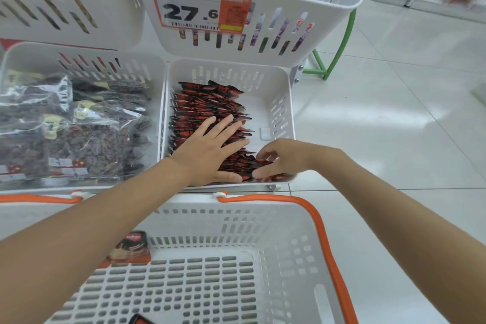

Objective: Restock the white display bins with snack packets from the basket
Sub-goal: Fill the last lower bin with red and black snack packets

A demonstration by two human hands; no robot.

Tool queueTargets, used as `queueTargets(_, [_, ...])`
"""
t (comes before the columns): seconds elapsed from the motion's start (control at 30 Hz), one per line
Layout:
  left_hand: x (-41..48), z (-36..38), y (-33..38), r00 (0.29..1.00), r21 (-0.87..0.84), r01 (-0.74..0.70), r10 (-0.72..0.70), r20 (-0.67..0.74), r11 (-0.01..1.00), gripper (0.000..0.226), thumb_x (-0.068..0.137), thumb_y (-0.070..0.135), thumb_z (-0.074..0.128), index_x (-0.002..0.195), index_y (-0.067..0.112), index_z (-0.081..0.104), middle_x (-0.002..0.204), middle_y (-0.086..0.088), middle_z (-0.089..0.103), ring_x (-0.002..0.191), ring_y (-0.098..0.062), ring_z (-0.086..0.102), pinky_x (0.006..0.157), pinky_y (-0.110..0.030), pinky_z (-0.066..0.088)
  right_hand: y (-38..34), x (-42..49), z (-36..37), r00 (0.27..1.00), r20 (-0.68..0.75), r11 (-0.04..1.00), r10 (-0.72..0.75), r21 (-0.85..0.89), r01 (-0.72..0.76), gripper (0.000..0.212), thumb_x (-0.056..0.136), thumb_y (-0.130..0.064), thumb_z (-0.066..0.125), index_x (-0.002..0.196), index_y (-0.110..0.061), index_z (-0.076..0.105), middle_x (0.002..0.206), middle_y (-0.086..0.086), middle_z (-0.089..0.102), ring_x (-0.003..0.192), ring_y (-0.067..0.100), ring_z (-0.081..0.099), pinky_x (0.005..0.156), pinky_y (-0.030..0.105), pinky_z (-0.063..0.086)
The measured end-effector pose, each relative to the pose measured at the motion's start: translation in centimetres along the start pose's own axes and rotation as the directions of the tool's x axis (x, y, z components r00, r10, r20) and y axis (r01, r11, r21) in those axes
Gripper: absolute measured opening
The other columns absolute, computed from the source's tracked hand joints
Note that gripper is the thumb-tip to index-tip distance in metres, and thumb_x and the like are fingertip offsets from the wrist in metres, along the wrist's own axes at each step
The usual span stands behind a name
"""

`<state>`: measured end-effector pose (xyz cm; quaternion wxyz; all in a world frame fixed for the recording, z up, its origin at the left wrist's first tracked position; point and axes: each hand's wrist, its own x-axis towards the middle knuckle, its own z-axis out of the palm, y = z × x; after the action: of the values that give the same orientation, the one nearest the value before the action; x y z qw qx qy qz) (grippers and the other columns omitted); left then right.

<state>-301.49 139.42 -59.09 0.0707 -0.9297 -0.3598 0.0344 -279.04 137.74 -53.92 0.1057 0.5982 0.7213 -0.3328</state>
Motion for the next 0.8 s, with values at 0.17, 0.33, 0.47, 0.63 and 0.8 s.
queueTargets(0.17, [-1.6,-2.7,-1.0,0.984,-0.324,0.036,-0.09,-0.153,0.945,0.066,0.093,0.06,0.04,0.153,0.032,0.03,0.162,-0.003,0.018,0.151,-0.018,0.012,0.123,-0.039,0.005,-0.2,-2.6,-0.4,0.939,-0.344,0.965,0.013,0.251,0.078,0.038,0.081,-0.042,0.074,0.112,-0.022,0.066,0.11,-0.002,0.067,0.096,0.011,0.066,0.088,0.021,0.049])
queueTargets(0.33, [-9.4,-6.4,-0.2,0.869,-0.648,0.232,-0.454,-0.198,0.726,0.032,0.096,0.038,0.056,0.125,0.024,0.06,0.112,0.009,0.062,0.096,-0.008,0.056,0.078,-0.028,0.046,-8.8,-6.6,4.2,0.751,-0.656,0.854,-0.076,0.345,0.389,0.018,0.084,-0.016,0.072,0.101,-0.017,0.067,0.078,-0.008,0.064,0.067,0.02,0.058,0.066,0.019,0.048])
queueTargets(0.47, [-18.9,-7.4,1.3,0.834,-0.683,0.293,-0.528,-0.16,0.669,0.004,0.095,0.027,0.06,0.097,0.023,0.06,0.079,0.014,0.05,0.07,-0.008,0.05,0.058,-0.027,0.038,-16.4,-8.5,12.3,0.821,-0.496,0.864,-0.283,0.24,0.442,0.012,0.087,-0.018,0.065,0.099,-0.015,0.068,0.079,-0.007,0.063,0.071,0.015,0.058,0.074,0.032,0.052])
queueTargets(0.63, [-29.3,-3.8,2.5,0.788,-0.704,0.533,-0.578,0.211,0.469,0.008,0.096,0.026,0.058,0.104,0.025,0.06,0.094,0.011,0.06,0.08,-0.013,0.057,0.071,-0.027,0.045,-18.2,-6.7,27.3,0.992,0.125,0.999,-0.029,-0.035,0.034,0.076,0.091,-0.047,0.059,0.149,-0.01,0.028,0.158,0.013,0.018,0.144,0.035,0.02,0.116,0.05,0.023])
queueTargets(0.8, [-34.5,1.4,3.4,0.653,-0.631,0.744,-0.441,0.615,0.221,0.054,0.093,0.026,0.066,0.14,0.012,0.044,0.142,-0.006,0.046,0.11,-0.018,0.056,0.095,-0.028,0.045,-18.8,-7.0,33.1,0.988,0.138,0.995,-0.069,-0.056,0.077,0.064,0.089,-0.019,0.065,0.141,-0.012,0.029,0.132,0.015,0.044,0.127,0.033,0.043,0.094,0.041,0.042])
